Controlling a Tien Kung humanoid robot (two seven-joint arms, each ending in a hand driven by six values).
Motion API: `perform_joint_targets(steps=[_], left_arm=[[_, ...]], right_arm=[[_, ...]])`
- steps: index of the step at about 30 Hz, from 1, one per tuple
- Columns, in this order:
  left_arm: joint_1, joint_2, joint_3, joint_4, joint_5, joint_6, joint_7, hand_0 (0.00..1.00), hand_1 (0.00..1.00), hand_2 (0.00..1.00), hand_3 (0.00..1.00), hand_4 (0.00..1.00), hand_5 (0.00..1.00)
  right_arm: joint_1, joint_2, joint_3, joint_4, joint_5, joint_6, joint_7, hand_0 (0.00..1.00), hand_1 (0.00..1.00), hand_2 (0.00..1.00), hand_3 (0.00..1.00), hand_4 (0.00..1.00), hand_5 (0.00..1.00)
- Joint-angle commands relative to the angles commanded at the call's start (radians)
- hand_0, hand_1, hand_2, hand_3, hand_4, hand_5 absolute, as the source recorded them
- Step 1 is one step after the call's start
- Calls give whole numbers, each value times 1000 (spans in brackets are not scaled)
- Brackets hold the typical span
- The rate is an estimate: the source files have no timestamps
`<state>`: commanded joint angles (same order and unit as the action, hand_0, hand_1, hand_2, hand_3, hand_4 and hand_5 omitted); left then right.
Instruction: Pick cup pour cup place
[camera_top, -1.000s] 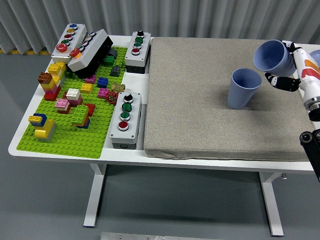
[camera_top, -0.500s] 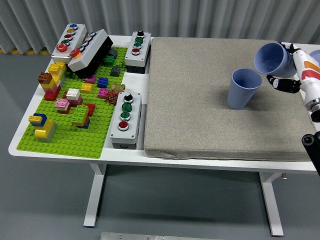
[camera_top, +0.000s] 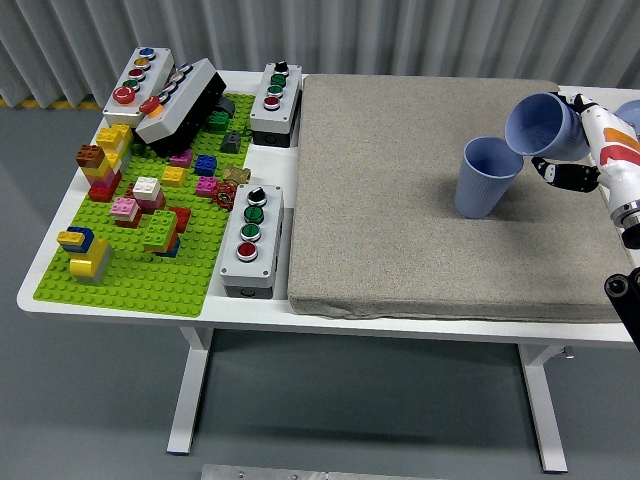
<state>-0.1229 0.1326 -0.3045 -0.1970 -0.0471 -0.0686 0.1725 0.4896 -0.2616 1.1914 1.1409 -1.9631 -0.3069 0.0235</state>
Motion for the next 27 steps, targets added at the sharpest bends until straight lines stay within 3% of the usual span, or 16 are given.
perform_joint_targets(steps=[27], left_arm=[[3, 2, -2, 0, 2, 1, 1, 863, 835, 910, 797, 640, 887]], right_arm=[[29, -41, -80, 15, -19, -20, -7, 757, 601, 489, 561, 705, 67]])
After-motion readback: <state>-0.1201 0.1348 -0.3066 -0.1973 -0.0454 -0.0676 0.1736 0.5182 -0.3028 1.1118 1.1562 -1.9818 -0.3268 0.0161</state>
